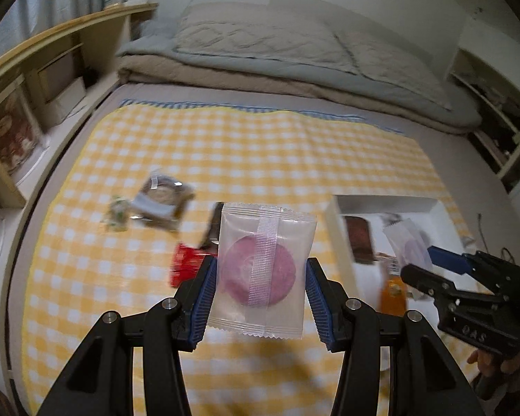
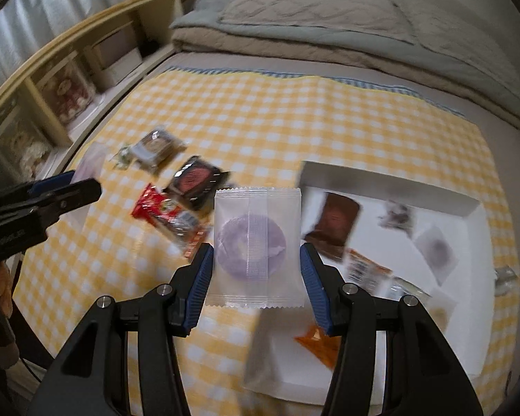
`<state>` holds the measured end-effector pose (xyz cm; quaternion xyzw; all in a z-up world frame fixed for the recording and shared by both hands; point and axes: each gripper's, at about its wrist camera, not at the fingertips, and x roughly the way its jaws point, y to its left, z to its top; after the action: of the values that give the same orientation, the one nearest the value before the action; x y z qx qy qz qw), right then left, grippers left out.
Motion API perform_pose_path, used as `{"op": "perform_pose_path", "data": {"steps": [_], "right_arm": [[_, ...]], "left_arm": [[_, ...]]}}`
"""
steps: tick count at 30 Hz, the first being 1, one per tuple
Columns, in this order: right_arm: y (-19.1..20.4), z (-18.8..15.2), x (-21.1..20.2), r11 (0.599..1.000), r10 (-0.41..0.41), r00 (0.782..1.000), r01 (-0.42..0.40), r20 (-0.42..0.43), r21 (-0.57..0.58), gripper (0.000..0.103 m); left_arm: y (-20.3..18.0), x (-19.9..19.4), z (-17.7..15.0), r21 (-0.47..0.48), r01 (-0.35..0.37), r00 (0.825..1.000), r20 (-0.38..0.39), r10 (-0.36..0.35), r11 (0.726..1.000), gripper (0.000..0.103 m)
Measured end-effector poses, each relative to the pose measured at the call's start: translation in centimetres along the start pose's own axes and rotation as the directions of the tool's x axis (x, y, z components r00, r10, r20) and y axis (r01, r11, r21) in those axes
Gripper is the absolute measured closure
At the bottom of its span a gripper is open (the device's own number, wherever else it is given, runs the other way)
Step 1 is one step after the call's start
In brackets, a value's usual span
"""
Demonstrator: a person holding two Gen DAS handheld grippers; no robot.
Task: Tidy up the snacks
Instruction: 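Lift both cookie packets and carry them over the white tray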
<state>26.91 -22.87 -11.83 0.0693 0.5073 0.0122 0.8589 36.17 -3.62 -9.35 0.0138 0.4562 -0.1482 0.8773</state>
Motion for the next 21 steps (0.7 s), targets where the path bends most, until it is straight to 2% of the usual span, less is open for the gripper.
{"op": "perform_pose_path", "data": {"steps": [8, 14, 21], "right_arm": [[-6.6, -2.1, -2.5, 0.994, -0.070, 0.998, 0.069, 0.002, 0.086, 0.051], [-11.6, -4.2, -3.3, 0.979, -0.124, 0.992, 0.127, -0.027, 0.157, 0.051], [-16.3, -6.1, -4.0, 0.958, -0.172, 0.983, 0.181, -0.058, 0.221, 0.050]], "left_arm": [[-5.8, 1.6, -0.5, 0.058, 0.096, 0.994, -0.052, -0.093, 0.994, 0.054], [-9.4, 4.4, -0.6, 0.042, 0.162, 0.981, -0.118, -0.156, 0.986, 0.054], [-13.3, 8.9, -0.8, 0.068, 0.177, 0.967, -0.199, -0.161, 0.982, 0.054]]}}
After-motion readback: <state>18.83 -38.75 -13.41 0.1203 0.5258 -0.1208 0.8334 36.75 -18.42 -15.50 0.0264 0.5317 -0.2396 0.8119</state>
